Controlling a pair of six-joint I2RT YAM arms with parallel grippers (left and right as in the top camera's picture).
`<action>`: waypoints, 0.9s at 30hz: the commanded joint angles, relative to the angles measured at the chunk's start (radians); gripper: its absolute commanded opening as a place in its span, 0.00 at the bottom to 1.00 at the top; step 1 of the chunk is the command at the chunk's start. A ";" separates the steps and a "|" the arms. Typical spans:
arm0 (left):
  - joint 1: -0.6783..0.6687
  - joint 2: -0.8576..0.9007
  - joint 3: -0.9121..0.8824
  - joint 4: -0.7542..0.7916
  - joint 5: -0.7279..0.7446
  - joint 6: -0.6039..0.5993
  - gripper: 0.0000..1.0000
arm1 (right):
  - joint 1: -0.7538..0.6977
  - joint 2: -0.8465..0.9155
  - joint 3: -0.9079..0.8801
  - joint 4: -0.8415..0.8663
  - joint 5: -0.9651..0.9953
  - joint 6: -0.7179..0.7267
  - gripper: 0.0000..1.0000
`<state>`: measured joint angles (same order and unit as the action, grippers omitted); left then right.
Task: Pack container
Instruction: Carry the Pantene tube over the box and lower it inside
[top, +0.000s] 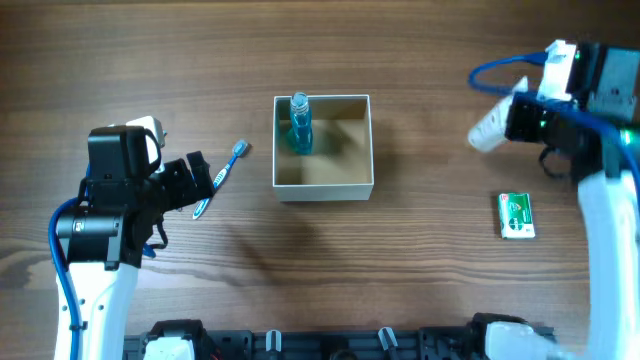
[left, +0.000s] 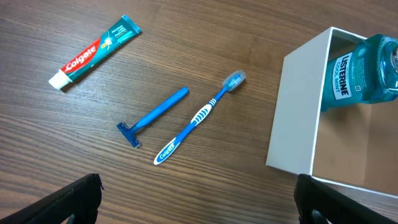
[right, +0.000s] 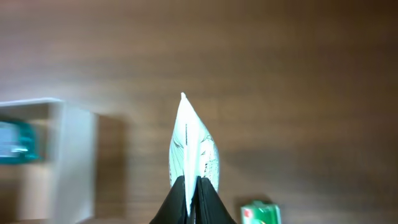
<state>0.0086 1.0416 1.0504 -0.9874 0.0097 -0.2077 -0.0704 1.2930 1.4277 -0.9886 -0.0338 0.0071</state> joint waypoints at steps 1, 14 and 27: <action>0.006 0.000 0.017 0.003 0.019 -0.010 1.00 | 0.103 -0.106 0.045 0.030 -0.012 0.085 0.04; 0.006 0.000 0.017 0.003 0.019 -0.010 1.00 | 0.586 -0.020 0.131 0.164 0.269 0.333 0.04; 0.006 0.000 0.016 0.003 0.019 -0.010 1.00 | 0.701 0.312 0.131 0.301 0.377 0.436 0.04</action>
<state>0.0086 1.0416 1.0504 -0.9874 0.0097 -0.2081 0.6308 1.5597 1.5238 -0.7235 0.2840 0.4126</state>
